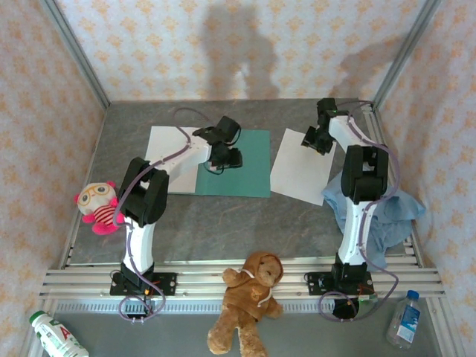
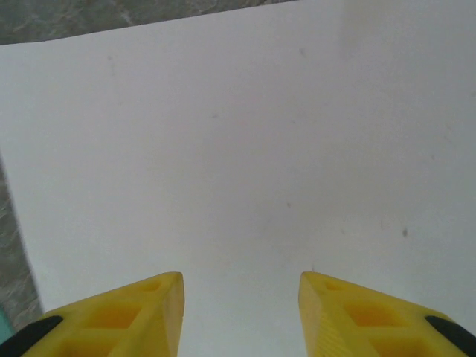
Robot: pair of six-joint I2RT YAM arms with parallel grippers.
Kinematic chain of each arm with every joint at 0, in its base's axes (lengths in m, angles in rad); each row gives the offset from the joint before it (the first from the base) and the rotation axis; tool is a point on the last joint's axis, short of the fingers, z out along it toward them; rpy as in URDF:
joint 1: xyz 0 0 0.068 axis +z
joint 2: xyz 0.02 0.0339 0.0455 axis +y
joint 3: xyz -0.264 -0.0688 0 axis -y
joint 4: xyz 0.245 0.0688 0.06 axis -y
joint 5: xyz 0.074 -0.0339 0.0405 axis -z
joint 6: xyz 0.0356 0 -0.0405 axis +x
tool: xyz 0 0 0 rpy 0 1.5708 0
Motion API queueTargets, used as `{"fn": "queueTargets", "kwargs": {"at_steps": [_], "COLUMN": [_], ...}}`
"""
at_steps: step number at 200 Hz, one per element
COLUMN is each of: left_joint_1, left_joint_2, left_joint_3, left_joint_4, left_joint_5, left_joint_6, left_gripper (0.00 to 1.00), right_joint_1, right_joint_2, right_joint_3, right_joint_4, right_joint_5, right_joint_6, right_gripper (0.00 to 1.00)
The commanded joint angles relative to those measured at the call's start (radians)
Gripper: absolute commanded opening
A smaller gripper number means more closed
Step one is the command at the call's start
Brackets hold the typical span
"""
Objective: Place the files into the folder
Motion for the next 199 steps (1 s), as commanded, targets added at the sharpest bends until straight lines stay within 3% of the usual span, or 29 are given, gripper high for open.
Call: {"fn": "queueTargets", "kwargs": {"at_steps": [1, 61, 116, 199], "left_joint_1": [-0.052, -0.140, -0.165, -0.169], "left_joint_2": [0.026, 0.280, 0.507, 0.556], "left_joint_3": [0.131, 0.437, 0.693, 0.713], "left_joint_4": [-0.047, -0.021, -0.074, -0.078], "left_joint_5": [-0.042, 0.017, 0.032, 0.046], "left_joint_6": [-0.006, -0.039, -0.022, -0.017], "left_gripper": [0.42, 0.51, 0.64, 0.60], "right_joint_1": [-0.019, -0.163, -0.194, -0.193], "right_joint_2": [-0.119, -0.221, -0.189, -0.140], "right_joint_3": [-0.010, -0.293, -0.363, -0.378], "right_joint_4": [-0.059, 0.069, 0.134, 0.159], "right_joint_5": [-0.002, -0.090, -0.147, -0.163], "right_joint_6": [-0.003, 0.081, 0.100, 0.107], "right_gripper": [0.48, 0.49, 0.48, 0.46]}}
